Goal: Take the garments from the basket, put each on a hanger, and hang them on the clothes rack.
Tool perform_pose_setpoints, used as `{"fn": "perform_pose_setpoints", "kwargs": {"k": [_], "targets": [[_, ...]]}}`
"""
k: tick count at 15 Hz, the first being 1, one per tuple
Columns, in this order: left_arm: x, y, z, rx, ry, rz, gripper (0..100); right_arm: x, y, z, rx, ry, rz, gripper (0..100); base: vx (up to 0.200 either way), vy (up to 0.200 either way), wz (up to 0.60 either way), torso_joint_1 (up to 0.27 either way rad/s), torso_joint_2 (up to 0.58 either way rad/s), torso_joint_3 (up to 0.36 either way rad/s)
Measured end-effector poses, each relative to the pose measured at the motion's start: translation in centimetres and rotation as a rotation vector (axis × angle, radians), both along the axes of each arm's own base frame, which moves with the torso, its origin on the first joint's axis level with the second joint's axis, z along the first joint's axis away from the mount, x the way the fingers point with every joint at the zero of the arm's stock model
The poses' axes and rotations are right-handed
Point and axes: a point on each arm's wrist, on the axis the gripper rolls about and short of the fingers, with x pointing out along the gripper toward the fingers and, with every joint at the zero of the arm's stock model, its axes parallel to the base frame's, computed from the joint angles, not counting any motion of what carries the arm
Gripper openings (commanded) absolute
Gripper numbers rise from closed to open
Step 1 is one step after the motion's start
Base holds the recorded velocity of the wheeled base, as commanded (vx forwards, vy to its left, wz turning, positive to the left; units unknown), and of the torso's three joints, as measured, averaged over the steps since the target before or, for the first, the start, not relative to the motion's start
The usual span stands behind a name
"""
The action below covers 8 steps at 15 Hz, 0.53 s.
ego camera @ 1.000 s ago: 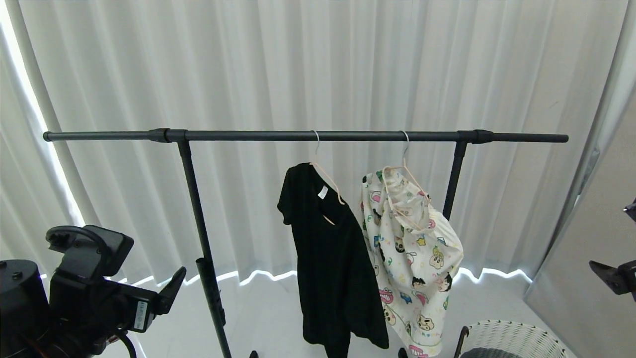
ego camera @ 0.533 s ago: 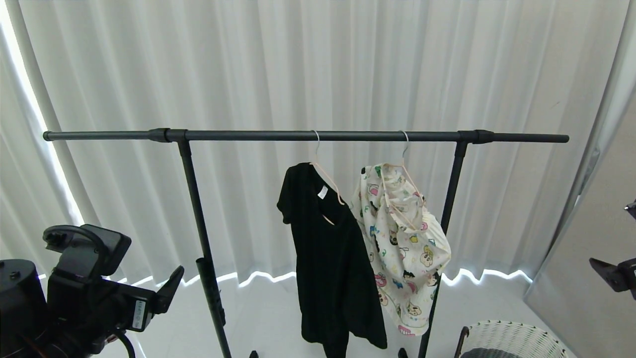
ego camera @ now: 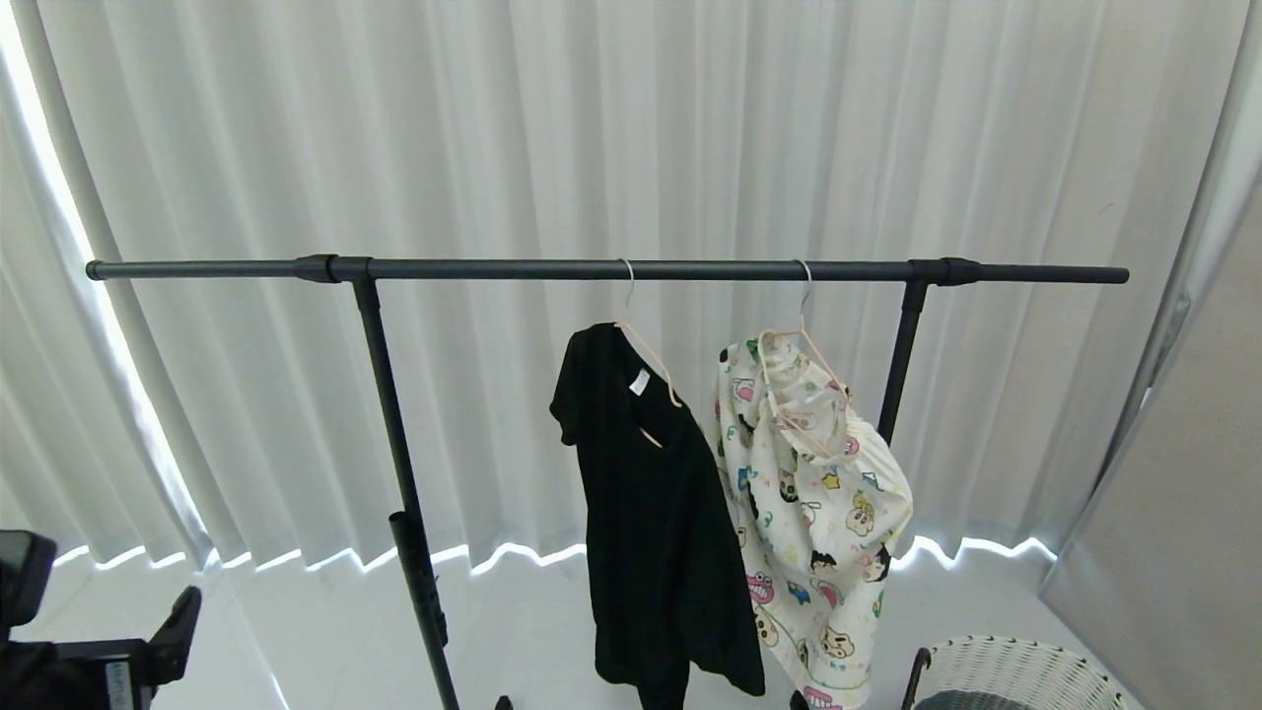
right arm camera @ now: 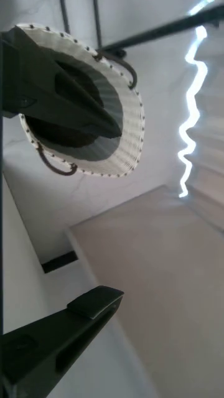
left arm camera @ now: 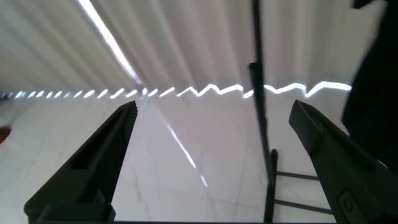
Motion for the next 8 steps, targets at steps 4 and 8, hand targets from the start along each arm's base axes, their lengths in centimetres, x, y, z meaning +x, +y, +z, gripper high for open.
{"fn": "perform_pose_setpoints", "kwargs": {"k": [4, 8], "targets": [[-5.0, 0.3, -1.0, -0.013, 0.002, 0.108, 100, -5.7, 0.1, -2.9, 0.032, -0.187, -0.003, 100, 0.000, 0.000, 0.00, 0.000, 0.00, 0.000], [-10.1, -0.4, -3.0, 0.001, -0.056, 0.107, 100, -8.8, 0.2, -7.1, 0.060, -0.332, -0.004, 100, 0.000, 0.000, 0.00, 0.000, 0.00, 0.000]]}}
